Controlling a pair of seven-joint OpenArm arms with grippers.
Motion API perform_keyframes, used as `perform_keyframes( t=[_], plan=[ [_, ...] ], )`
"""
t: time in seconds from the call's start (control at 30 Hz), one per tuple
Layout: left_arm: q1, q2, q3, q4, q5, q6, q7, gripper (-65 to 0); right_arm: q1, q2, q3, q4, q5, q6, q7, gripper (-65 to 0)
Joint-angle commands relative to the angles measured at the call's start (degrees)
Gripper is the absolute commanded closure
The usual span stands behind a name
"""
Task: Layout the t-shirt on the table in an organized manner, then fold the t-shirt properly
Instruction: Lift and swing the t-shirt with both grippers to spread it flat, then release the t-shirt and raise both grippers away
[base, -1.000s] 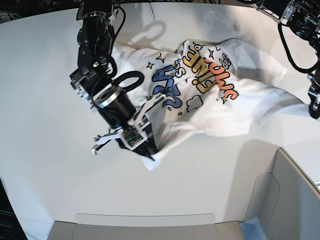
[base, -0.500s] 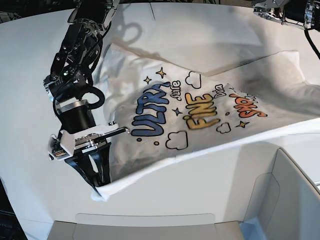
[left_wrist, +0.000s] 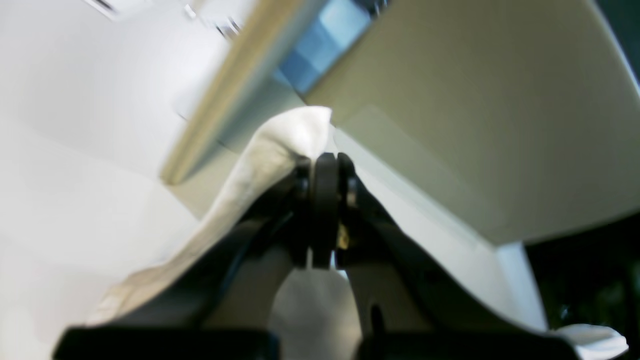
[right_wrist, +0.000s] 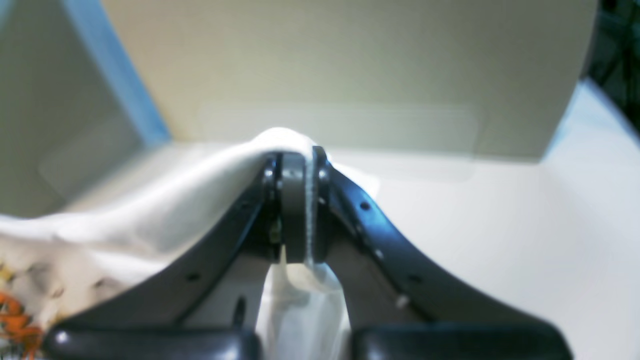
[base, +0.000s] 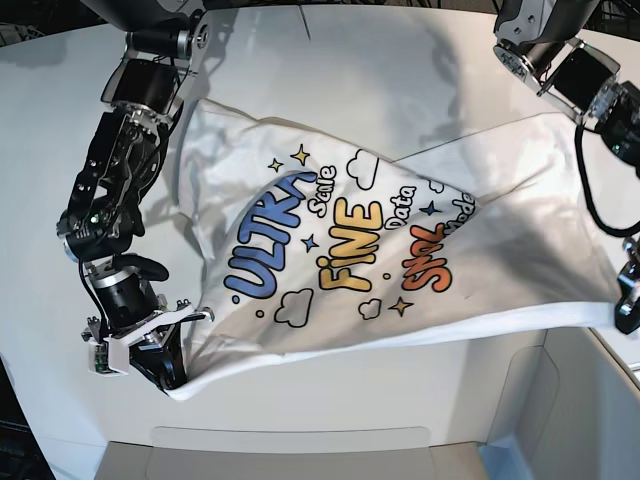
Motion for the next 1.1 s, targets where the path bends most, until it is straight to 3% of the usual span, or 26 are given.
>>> perform_keyframes(
  t=[0.0,0.1,0.27,0.37,0.4,0.47,0.53,0.57,0.67,0.93,1.07],
  plan=[
    [-2.8,-0.9,2.2,-2.3,1.2,-0.4,-2.8,0.0,3.2,1.2,0.2,-3.1,0.5,-0.3,1.4,0.0],
    [-5.0,-1.2,9.0,-12.0,5.1,-0.4,-9.8,0.0,7.9,2.0,0.5,-15.4,0.3,-0.3,3.3,0.0],
    [-10.0,-1.4,18.7,-30.1,10.1,-0.4,-27.0,0.0,17.5,6.1,-1.4,-38.3,-0.1,-0.3,13.0,0.0],
    [-14.4,-1.4,24.3,-43.2,10.6,-0.2,-37.5,-7.0,26.7,9.0,-3.0,-56.6,-2.3,-1.1,17.5,0.0],
    [-15.8,-1.4,26.3,-46.9,10.6,-0.1,-40.2,-10.8,29.8,9.4,-2.8,-62.1,-3.1,-2.7,18.9,-3.3],
    [-18.0,-1.4,30.4,-53.2,10.6,-0.1,-45.0,-20.5,33.5,9.5,-2.7,-70.0,-4.2,-9.9,22.7,-12.1],
    [-17.7,-1.4,32.5,-54.5,10.6,1.1,-48.2,-27.9,33.5,9.4,-3.3,-70.9,-4.8,-16.8,28.4,-18.3],
    [-16.9,-1.4,33.0,-54.5,10.6,3.1,-49.6,-29.7,33.2,9.4,-3.5,-70.9,-5.6,-17.5,30.3,-19.4],
    [-15.4,-1.2,33.3,-54.5,10.6,8.2,-51.3,-30.1,33.4,9.4,-6.3,-70.9,-7.6,-15.5,30.1,-19.4],
    [-15.2,-1.4,33.4,-54.4,10.6,8.3,-49.5,-30.1,34.2,9.4,-13.8,-70.9,-7.7,-5.8,21.5,-19.7],
    [-15.2,-1.5,33.4,-53.2,10.6,8.3,-45.6,-30.1,33.3,9.3,-13.8,-69.9,-7.4,-5.7,21.7,-19.7]
  ],
)
